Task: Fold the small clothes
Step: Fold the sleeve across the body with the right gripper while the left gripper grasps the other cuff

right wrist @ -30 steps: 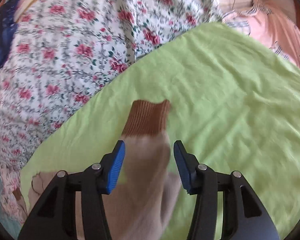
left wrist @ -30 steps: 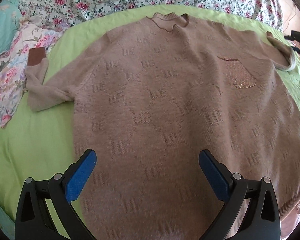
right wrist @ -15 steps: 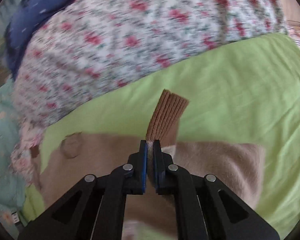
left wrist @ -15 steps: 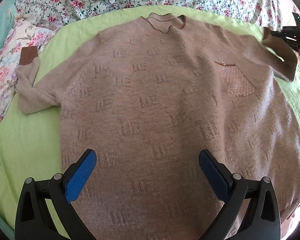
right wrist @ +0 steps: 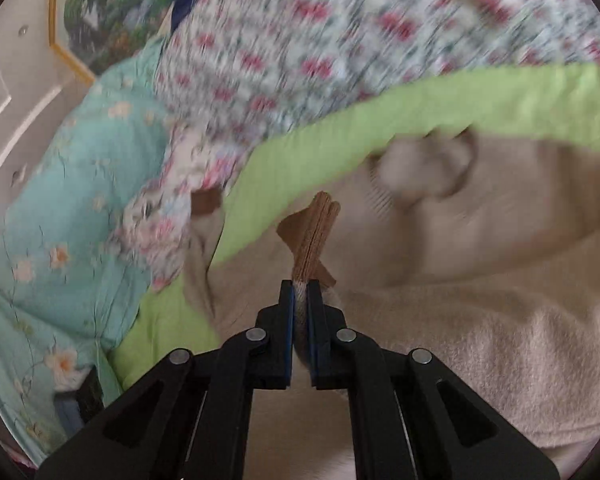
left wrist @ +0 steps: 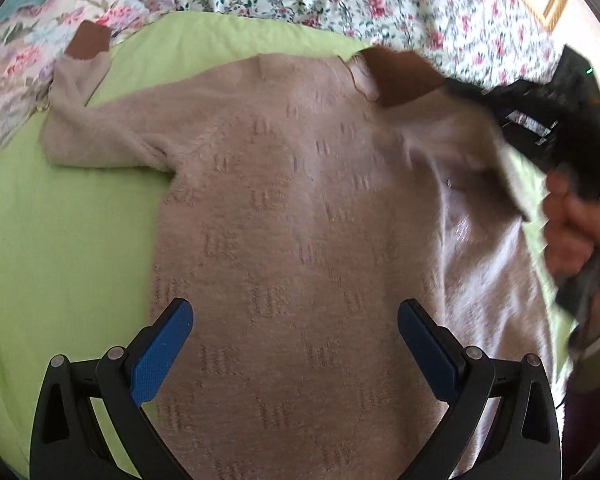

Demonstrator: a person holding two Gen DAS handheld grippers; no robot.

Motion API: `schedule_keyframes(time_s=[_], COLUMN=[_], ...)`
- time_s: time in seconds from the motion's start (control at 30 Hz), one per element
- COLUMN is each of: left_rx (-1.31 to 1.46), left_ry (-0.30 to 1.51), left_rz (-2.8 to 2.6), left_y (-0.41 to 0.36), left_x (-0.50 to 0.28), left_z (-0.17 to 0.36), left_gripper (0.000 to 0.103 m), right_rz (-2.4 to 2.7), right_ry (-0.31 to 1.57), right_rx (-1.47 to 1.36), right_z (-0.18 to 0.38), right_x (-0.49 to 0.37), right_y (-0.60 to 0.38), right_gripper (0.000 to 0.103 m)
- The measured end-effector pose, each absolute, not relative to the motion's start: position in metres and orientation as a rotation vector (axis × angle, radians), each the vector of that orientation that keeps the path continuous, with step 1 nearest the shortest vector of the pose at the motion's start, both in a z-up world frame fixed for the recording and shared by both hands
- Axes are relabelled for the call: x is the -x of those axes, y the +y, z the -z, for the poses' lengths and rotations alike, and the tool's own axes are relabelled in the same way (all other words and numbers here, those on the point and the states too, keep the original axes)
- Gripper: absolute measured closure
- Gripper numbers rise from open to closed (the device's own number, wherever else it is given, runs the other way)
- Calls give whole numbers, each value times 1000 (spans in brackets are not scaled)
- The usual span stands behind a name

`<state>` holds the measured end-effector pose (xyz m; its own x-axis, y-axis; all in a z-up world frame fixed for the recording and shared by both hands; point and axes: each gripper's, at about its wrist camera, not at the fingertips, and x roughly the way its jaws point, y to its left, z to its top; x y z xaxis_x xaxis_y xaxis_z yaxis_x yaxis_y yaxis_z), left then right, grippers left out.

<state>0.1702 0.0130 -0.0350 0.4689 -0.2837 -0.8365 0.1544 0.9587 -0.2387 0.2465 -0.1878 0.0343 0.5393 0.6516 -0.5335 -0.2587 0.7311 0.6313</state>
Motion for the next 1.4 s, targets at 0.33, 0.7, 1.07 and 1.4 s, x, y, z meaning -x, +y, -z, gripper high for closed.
schedule_keyframes(time_s=[0.33, 0.7, 1.07, 1.4], left_rx=[269, 368, 266, 299], left_ry=[1061, 1054, 883, 899], left_rz=[388, 475, 353, 304], left_y=[13, -22, 25, 37], left_x=[-216, -299, -294, -296], left_z=[44, 67, 24, 36], left_gripper=[1, 33, 98, 98], right_rz=[-651, -335, -4, -86], right_ry=[973, 795, 780, 915], right_rx=[-543, -628, -614, -559], right_z=[15, -14, -7, 27], right_x=[-232, -165, -166, -241], right_y=[-168, -308, -404, -388], right_gripper=[68, 68, 56, 54])
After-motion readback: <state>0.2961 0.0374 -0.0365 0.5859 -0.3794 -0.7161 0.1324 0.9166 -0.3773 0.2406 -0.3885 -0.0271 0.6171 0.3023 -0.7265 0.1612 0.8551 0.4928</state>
